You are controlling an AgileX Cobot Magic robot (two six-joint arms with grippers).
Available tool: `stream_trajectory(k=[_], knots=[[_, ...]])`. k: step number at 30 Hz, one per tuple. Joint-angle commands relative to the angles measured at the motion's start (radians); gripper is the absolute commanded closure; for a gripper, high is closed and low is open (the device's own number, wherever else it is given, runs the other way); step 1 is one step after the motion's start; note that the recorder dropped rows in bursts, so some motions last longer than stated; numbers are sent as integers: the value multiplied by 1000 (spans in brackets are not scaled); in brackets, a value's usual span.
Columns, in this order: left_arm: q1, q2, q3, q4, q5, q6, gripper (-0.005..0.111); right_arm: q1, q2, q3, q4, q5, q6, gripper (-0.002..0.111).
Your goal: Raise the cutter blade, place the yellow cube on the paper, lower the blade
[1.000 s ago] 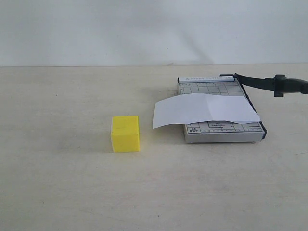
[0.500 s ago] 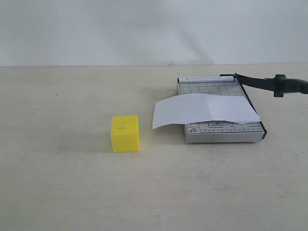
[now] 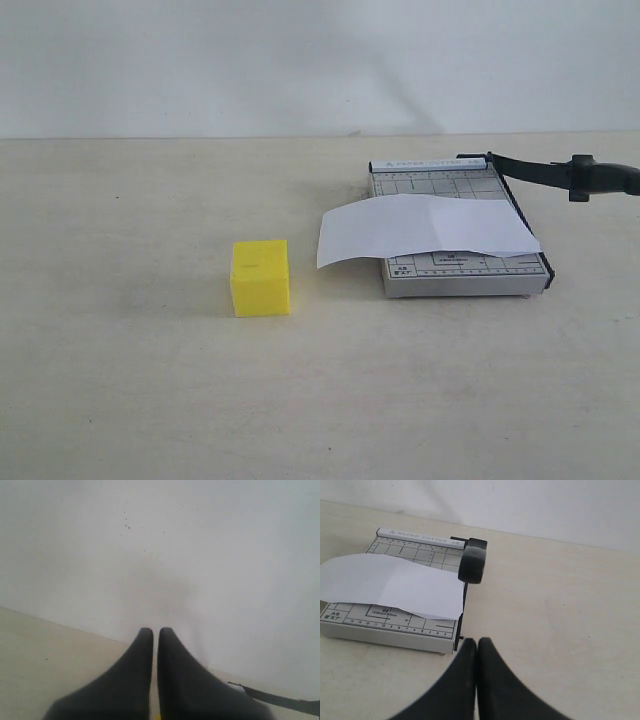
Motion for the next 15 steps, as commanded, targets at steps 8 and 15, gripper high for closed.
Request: stream_trajectory(k=[8,15], knots=[[-186,703,-358,-1270,342,1509,102,0,-3,5,-2,-23,41,108],[-346,1178,-611,-1274,237,1643,102,0,-3,5,-2,-23,52,108]])
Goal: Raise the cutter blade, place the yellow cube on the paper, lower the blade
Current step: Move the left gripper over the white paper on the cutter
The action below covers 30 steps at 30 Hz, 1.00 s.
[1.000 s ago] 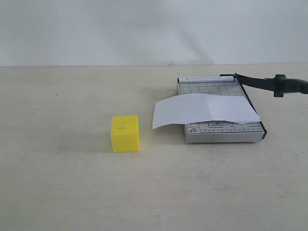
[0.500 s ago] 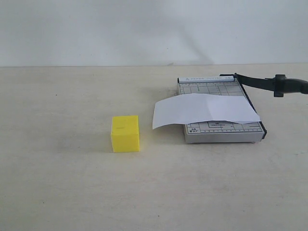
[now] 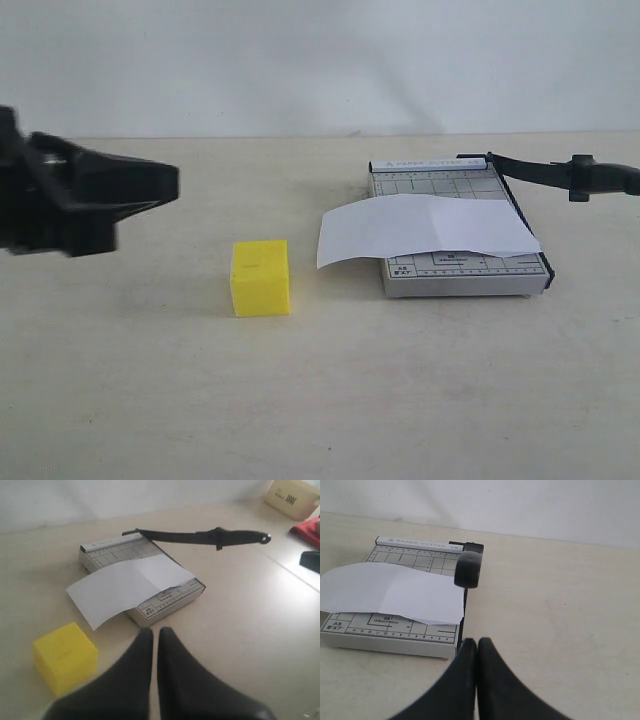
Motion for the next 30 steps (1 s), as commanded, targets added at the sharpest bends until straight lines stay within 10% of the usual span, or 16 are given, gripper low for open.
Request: stream_trajectory(k=[1,11,30], knots=[[-115,230,-139,-17,-115,91,102,0,-3,5,-4,-10,6,108],[-334,648,-393,-13,-359,142,102,0,-3,5,-4,-10,6,108],[-384,1094,-838,-1,-421,162,102,0,-3,5,-4,-10,6,108]])
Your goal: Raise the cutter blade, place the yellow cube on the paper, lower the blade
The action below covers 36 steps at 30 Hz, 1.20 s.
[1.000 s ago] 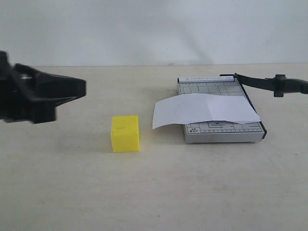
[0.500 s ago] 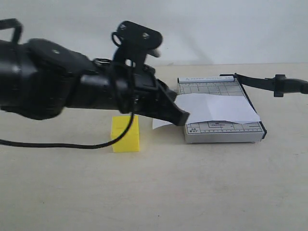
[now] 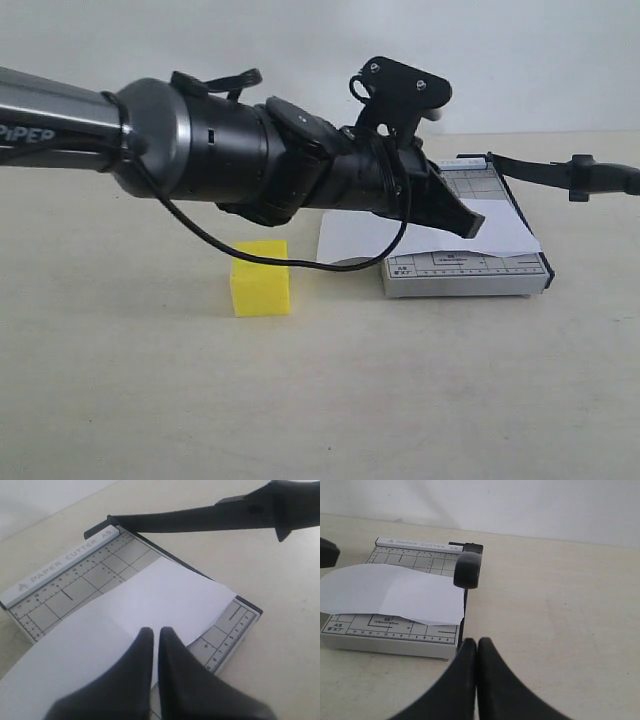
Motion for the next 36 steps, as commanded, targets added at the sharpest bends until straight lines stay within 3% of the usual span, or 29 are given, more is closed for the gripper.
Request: stream_trajectory(k=[1,9,28,36], knots=[[-6,60,-44,2,-40,19,102,0,-3,5,-4,-8,0,108],[-6,138,-80,55,-145,26,102,0,-3,5,-4,-8,0,108],[-4,231,-85,81,-232,22,102,0,-3,5,-4,-8,0,108],[-4,260,-165,78,-227,22,102,0,-3,5,-4,-8,0,108]])
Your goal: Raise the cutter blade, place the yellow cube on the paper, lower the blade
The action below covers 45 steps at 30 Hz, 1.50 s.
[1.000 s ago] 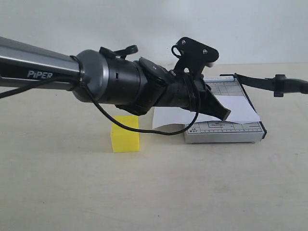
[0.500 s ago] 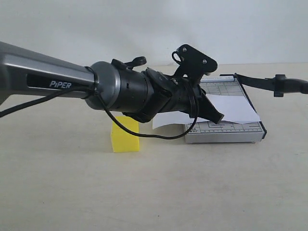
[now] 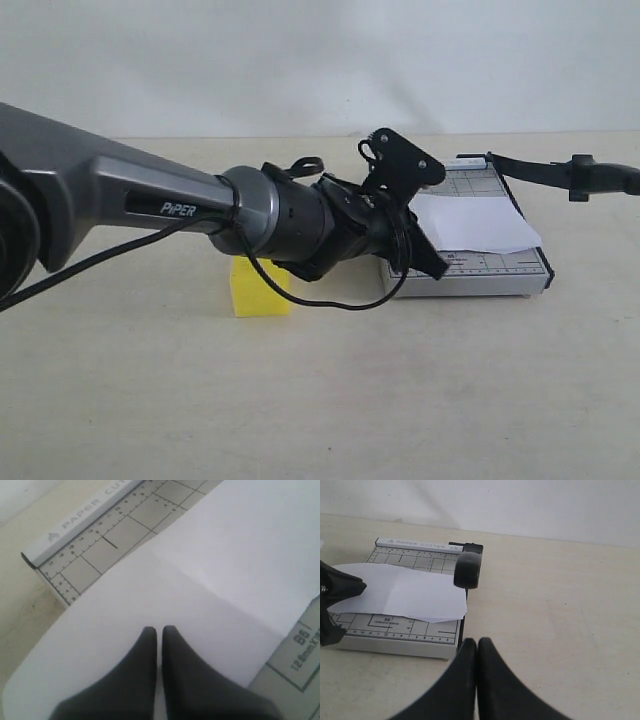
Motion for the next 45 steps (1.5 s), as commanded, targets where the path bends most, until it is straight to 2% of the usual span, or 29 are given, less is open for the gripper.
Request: stream_trajectory(k=[1,27,33,45], knots=[[-4,1,-52,2,-7,-3,102,0,-3,5,-4,-8,-1,108],[-4,58,-68,19,32,-3,102,0,-3,5,-4,-8,-1,108],[-6,92,-129,24,100,-3,102,0,-3,5,-4,-8,-1,108],[-6,109,-159,24,107,-3,102,0,-3,5,-4,-21,-1,108]])
